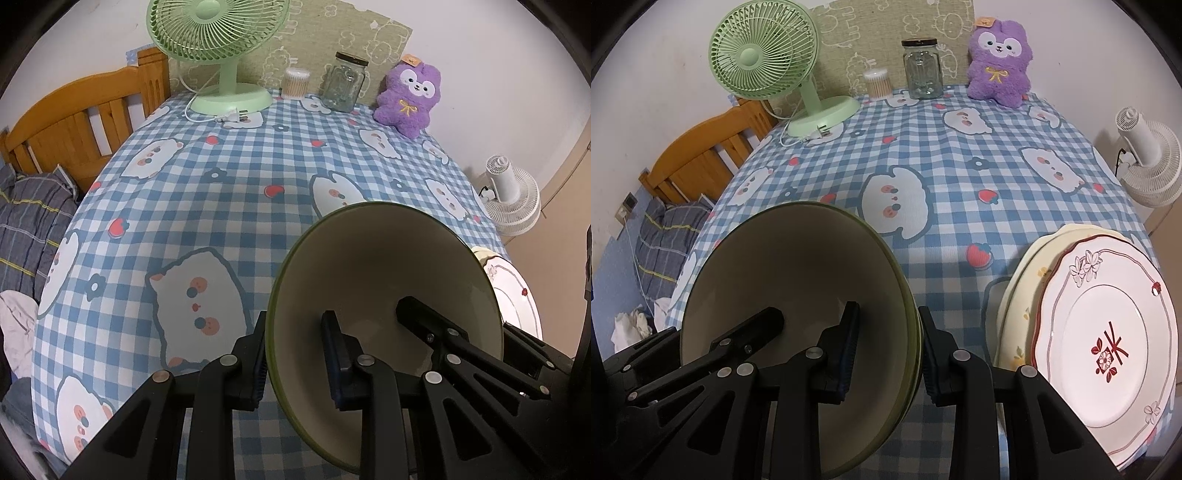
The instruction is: Organize plates and bowls
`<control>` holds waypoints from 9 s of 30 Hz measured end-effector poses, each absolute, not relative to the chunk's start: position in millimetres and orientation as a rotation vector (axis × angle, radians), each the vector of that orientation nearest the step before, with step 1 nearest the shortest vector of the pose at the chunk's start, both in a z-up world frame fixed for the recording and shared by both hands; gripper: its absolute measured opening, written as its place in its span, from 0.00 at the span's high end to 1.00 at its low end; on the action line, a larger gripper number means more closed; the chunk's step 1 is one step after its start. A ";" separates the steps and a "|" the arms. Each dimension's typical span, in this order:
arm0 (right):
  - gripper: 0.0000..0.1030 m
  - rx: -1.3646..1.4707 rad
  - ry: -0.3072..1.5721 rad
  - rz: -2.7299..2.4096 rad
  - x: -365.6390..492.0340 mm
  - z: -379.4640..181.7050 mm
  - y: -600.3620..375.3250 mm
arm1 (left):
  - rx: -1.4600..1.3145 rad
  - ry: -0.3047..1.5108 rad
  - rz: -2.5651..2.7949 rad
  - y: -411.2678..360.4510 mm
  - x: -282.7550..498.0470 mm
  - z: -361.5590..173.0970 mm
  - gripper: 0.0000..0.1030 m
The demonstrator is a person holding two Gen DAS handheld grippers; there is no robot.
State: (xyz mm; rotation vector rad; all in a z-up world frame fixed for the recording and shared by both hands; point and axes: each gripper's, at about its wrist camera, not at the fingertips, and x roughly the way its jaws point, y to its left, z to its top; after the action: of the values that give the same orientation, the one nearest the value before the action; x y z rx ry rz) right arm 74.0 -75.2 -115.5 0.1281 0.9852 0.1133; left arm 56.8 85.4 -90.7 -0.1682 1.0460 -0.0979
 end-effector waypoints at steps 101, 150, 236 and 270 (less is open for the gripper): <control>0.66 0.264 0.946 -0.151 23.8 -79.4 -262.3 | -0.014 1.052 -0.353 -106.2 71.8 -65.6 0.77; 0.31 0.192 0.684 -0.270 -23.5 -31.3 -244.5 | -0.021 0.815 -0.260 -57.7 30.5 -22.1 0.16; 0.13 0.093 0.543 -0.127 -114.3 -46.7 -125.4 | 0.020 0.659 -0.006 39.1 -97.4 -44.3 0.00; 0.13 0.091 0.539 -0.126 -113.7 -44.4 -125.8 | 0.022 0.652 0.000 39.8 -96.9 -42.4 0.00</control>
State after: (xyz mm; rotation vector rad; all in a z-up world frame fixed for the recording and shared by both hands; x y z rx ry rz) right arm -113.7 -125.8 -44.4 0.0907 0.5389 -0.1258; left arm -96.9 39.8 -42.4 0.0220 0.6525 -0.0004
